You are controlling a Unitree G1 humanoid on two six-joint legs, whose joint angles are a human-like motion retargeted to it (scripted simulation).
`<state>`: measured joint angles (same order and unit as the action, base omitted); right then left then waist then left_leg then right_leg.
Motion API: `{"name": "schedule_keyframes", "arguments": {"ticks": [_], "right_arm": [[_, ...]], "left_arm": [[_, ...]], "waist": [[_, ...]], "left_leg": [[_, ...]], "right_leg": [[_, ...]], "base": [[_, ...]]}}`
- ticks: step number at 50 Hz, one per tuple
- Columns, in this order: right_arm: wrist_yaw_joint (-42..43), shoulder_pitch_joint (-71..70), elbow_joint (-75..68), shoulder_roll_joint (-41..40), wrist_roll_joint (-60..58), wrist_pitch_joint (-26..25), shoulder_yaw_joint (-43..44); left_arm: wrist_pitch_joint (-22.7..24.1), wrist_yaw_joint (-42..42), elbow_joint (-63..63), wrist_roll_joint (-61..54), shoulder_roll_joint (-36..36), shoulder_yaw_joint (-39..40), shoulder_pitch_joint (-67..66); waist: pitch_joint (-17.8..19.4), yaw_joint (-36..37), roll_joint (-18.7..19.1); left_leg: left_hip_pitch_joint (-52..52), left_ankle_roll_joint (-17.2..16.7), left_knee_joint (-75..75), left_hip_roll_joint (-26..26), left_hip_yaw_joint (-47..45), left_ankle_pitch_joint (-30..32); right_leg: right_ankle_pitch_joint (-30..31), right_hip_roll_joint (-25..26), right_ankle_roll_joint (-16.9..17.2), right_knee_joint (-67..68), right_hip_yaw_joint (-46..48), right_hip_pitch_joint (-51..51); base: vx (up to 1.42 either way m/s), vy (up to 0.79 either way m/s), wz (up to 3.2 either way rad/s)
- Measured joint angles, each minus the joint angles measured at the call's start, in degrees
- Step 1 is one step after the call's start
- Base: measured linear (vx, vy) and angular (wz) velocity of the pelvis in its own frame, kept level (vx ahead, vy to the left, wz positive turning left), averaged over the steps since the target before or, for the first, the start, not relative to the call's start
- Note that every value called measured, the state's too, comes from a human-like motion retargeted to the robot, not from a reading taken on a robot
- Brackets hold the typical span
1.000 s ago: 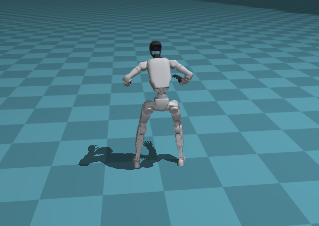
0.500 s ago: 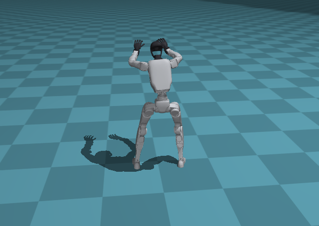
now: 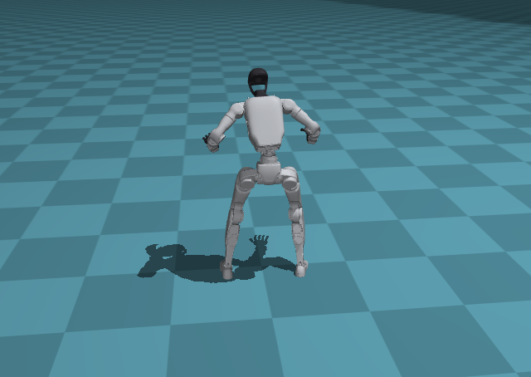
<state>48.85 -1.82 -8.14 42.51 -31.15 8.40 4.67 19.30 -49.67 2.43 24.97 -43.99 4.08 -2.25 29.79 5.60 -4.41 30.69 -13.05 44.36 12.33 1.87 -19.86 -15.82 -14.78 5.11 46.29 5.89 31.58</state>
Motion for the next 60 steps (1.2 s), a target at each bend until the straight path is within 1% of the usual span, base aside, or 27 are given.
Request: {"name": "schedule_keyframes", "arguments": {"ticks": [4, 8, 10, 12, 14, 15, 16, 17, 18, 19, 20, 22, 23, 25, 27, 30, 34, 38, 40, 43, 45, 48, 50, 51, 52, 55, 60], "right_arm": [[1.09, 12.83, 8.84, -5.85, 0.92, 0.63, 14.66], [1.41, 13.19, 17.37, -1.49, -1.71, -0.29, 22.08], [1.07, 9.74, 22.22, 4.56, -2.96, -2.65, 24.67], [0.34, 3.16, 25.56, 10.31, -2.17, -3.68, 25.55], [-0.03, -6.46, 27.48, 15.38, -1.31, -4.44, 23.31], [-0.9, -11.79, 28.03, 18.58, -0.88, -5.09, 21.47], [-0.21, -21.06, 26.15, 22.16, 0.35, -6.6, 13.58], [-0.79, -29.06, 25.02, 25.63, 1.27, -7.55, 7.92], [-3.92, -34.51, 25.36, 28.89, 1.59, -7.35, 6.75], [-4.16, -45.52, 22.92, 30.46, 3.02, -7.89, -2.85], [-2.96, -59.32, 19.08, 31.17, 5.02, -8.81, -16.66], [-5.66, -77.14, 12.54, 30.1, 3.8, -8.13, -30.62], [-4.4, -86.81, 7.41, 28.16, 4.92, -8.05, -39.61], [-3.76, -100.19, -3.88, 21.95, 6.74, -7.94, -52.24], [-5.41, -106.98, -15.63, 14.84, 8.23, -8.29, -59.24], [-9.19, -111.02, -31.9, 4.73, 11.47, -8.15, -64.51], [-12.47, -107.76, -42.52, -2.28, 15.52, -6.65, -65.1], [-12.45, -98.8, -41.32, -1.74, 14.16, -5.39, -64.72], [-11.49, -94.08, -40.88, -3.07, 15.48, -5.79, -66.62], [-9.01, -80.34, -35.92, 0.13, 12.6, -5.79, -61.33], [-5.8, -68.03, -31.26, 2.97, 11.67, -5.23, -53.25], [-0.95, -43.73, -19.46, 8.11, 8.18, -2.76, -33.73], [1.56, -30.22, -12.01, 9.96, 9.25, -1.22, -24.72], [0.87, -13.01, -1.6, 17.53, 13.05, 1.41, -14.11], [0.63, 0.9, 6.53, 21.72, 15.05, 3.35, -4.85], [2.53, 19.06, 16.04, 15.14, 10.9, 4.73, 11.55], [5.98, 28.68, 24.91, 14.58, 7.86, 3.78, 27.32]], "left_arm": [[0.87, -2.78, -10.26, 0.55, 7.47, 14.44, -15.65], [-0.79, -4.03, -20.33, 3.41, 10.06, 26.23, -18.12], [-4.38, -5.27, -25.21, 4.3, 6.54, 29.49, -14.76], [-6.53, -4.8, -27.18, 5.11, -0.78, 32.31, -8.99], [-8.17, -4.19, -26.9, 5.36, -9.81, 31.86, -0.01], [-9.1, -3.29, -25.86, 4.87, -14.82, 30.59, 5.09], [-14.36, -0.32, -22.49, 6.1, -20.25, 23.94, 14.46], [-16.67, 1.55, -20.03, 5.39, -24.88, 18.69, 22.2], [-13.05, 1.21, -19.38, 0.79, -27.92, 16.26, 26.69], [-15.57, 2.91, -15.88, 0.07, -31.15, 7.66, 36.37], [-21.15, 5.63, -10.97, 1.3, -34.49, -4.02, 48.63], [-18.12, 6.9, -4.65, -1.23, -30.73, -17.85, 66.27], [-18.37, 5.73, 1.0, -2.19, -29.67, -27.03, 76.22], [-17.64, 5.31, 12.61, -5.24, -25.44, -41.35, 91.42], [-17.83, 6.98, 24.03, -8.12, -19.26, -49.22, 99.56], [-17.72, 10.05, 39.83, -13.04, -10.08, -54.4, 104.36], [-16.46, 11.87, 53.05, -17.49, -1.77, -55.33, 101.22], [-14.8, 12.74, 55.36, -17.15, 1.08, -52.89, 91.75], [-16.35, 16.08, 54.18, -16.19, 0.9, -50.08, 86.09], [-14.81, 15.26, 45.17, -15.27, -0.91, -39.45, 70.46], [-13.43, 11.98, 38.23, -13.2, -1.7, -31.91, 58.45], [-10.17, 2.57, 25.51, -7.81, -1.32, -19.49, 36.52], [-11.67, 1.16, 19.26, -2.33, -0.67, -11.75, 24.63], [-14.0, 3.87, 11.51, 2.3, 2.7, -7.0, 17.11], [-15.12, 5.49, 5.28, 5.7, 5.19, -2.6, 10.26], [-11.38, 4.35, -4.0, 7.82, 7.25, 8.38, -5.03], [-9.87, 3.41, -17.6, 8.74, 4.85, 22.84, -15.43]], "waist": [[0.0, -1.17, -0.4], [0.0, -1.92, -0.17], [0.0, -2.1, 0.61], [0.0, -1.67, 1.3], [0.0, -1.09, 1.57], [0.0, -0.87, 1.8], [0.0, -0.66, 1.3], [0.0, -0.6, 1.39], [0.0, -0.84, 2.67], [0.0, -1.21, 2.63], [0.0, -1.65, 1.93], [0.0, -1.63, 3.95], [0.0, -1.61, 4.51], [0.0, -1.65, 5.04], [0.0, -1.66, 5.21], [0.0, -1.78, 5.28], [0.0, -1.97, 5.42], [0.0, -1.98, 5.23], [0.0, -2.85, 3.27], [0.0, -3.24, 2.32], [0.0, -3.0, 1.91], [0.0, -2.6, 3.06], [0.0, -2.53, 2.56], [0.0, -0.76, 5.21], [0.0, 0.51, 6.97], [0.0, 0.92, 6.75], [0.0, 1.57, 6.59]], "left_leg": [[0.16, 0.18, -0.27, 0.3, -0.3, -0.05], [-1.0, 0.55, -0.76, 0.33, -0.72, 0.05], [-1.51, 0.93, -0.71, 0.24, -0.93, 0.04], [-2.36, 1.04, -0.56, 0.19, -1.03, -0.04], [-3.32, 1.04, -0.32, 0.12, -1.11, -0.16], [-3.54, 1.02, -0.03, 0.05, -1.09, -0.25], [-3.2, 1.99, 0.26, -0.4, -1.08, -0.3], [-3.1, 2.27, 0.62, -0.69, -0.98, -0.37], [-3.48, 1.18, 1.11, -0.65, -0.68, -0.51], [-3.24, 1.44, 1.44, -0.97, -0.55, -0.58], [-2.69, 2.37, 1.7, -1.48, -0.51, -0.6], [-4.26, 0.7, 1.84, -1.46, -0.36, -0.82], [-4.27, 0.45, 2.05, -1.49, -0.28, -0.87], [-4.47, 0.01, 2.27, -1.47, -0.23, -0.87], [-4.5, -0.27, 2.19, -1.42, -0.33, -0.71], [-4.28, -0.47, 1.73, -1.23, -0.56, -0.26], [-3.59, -0.44, 0.92, -0.92, -0.78, 0.45], [-2.59, -0.24, 0.56, -0.56, -0.94, 0.79], [-0.96, 1.16, 1.08, -0.7, -0.98, 0.8], [-0.05, 1.61, 1.1, -0.9, -1.13, 0.74], [0.67, 1.72, 1.01, -0.93, -1.17, 0.68], [1.08, 0.99, 0.74, -0.8, -1.07, 0.4], [3.21, 1.94, 0.81, -1.09, -0.77, 0.53], [5.11, 1.01, 0.86, -0.8, -0.18, 0.35], [6.41, 0.42, 0.91, -0.54, 0.22, 0.17], [6.32, 0.74, 0.85, -0.21, 0.16, -0.21], [4.08, 1.31, -0.23, -0.31, -0.2, -0.17]], "right_leg": [[0.33, 0.37, 0.56, -0.76, -0.18, 0.19], [0.65, 0.49, 1.18, -1.54, -0.44, -0.82], [0.72, 0.4, 1.39, -1.6, -0.63, -1.23], [0.57, 0.31, 1.35, -1.41, -0.7, -1.99], [0.23, 0.16, 1.16, -0.92, -0.81, -2.78], [0.03, 0.03, 1.07, -0.52, -0.83, -2.96], [-0.41, -0.38, -0.36, 0.58, -1.15, -2.22], [-0.74, -0.71, -0.92, 1.34, -1.22, -2.01], [-0.87, -0.87, 0.24, 1.42, -0.77, -2.89], [-1.21, -1.23, -0.41, 2.21, -0.84, -2.54], [-1.67, -1.7, -1.97, 3.37, -1.17, -1.59], [-1.87, -1.97, -0.59, 3.43, -0.7, -3.54], [-1.98, -2.07, -0.67, 3.73, -0.63, -3.61], [-2.13, -2.15, -0.86, 4.1, -0.57, -3.81], [-2.05, -2.12, -1.02, 4.12, -0.61, -3.76], [-1.65, -1.91, -1.2, 3.65, -0.68, -3.4], [-0.8, -1.45, -1.15, 2.47, -0.67, -2.73], [-0.15, -0.95, -0.98, 1.56, -0.75, -1.81], [-0.37, -0.9, -2.42, 2.28, -1.25, 0.17], [-0.45, -1.02, -2.58, 2.4, -1.55, 1.25], [-0.38, -0.97, -2.52, 2.23, -1.64, 1.99], [-0.1, -0.86, -1.46, 1.37, -1.3, 1.94], [-1.07, -1.07, -3.14, 0.46, -0.75, 3.12], [0.51, -0.66, -0.67, -0.18, -0.33, 4.49], [1.57, -0.31, 0.94, -0.66, -0.05, 5.42], [1.63, 0.11, 0.74, -1.15, -0.11, 5.28], [1.79, 0.08, 0.87, -2.05, -0.15, 3.31]], "base": [[0.07, 0.01, -0.09], [0.0, 0.0, 0.0], [0.0, 0.0, 0.0], [0.0, 0.0, 0.0], [0.0, 0.0, 0.0], [-0.06, -0.01, 0.07], [-0.08, -0.01, 0.13], [-0.05, 0.0, 0.19], [-0.03, 0.01, 0.21], [-0.05, 0.0, 0.23], [-0.06, 0.0, 0.22], [-0.02, 0.0, 0.09], [0.0, 0.0, 0.0], [-0.05, 0.0, 0.03], [-0.05, 0.0, -0.02], [-0.03, 0.0, -0.04], [0.0, 0.0, 0.0], [0.0, 0.0, 0.0], [0.0, 0.0, 0.0], [0.0, 0.0, 0.0], [0.06, 0.01, -0.01], [0.1, 0.02, 0.05], [0.07, 0.03, 0.13], [0.1, 0.04, 0.17], [0.13, 0.04, 0.1], [0.09, 0.01, -0.05], [0.07, 0.0, -0.02]]}}
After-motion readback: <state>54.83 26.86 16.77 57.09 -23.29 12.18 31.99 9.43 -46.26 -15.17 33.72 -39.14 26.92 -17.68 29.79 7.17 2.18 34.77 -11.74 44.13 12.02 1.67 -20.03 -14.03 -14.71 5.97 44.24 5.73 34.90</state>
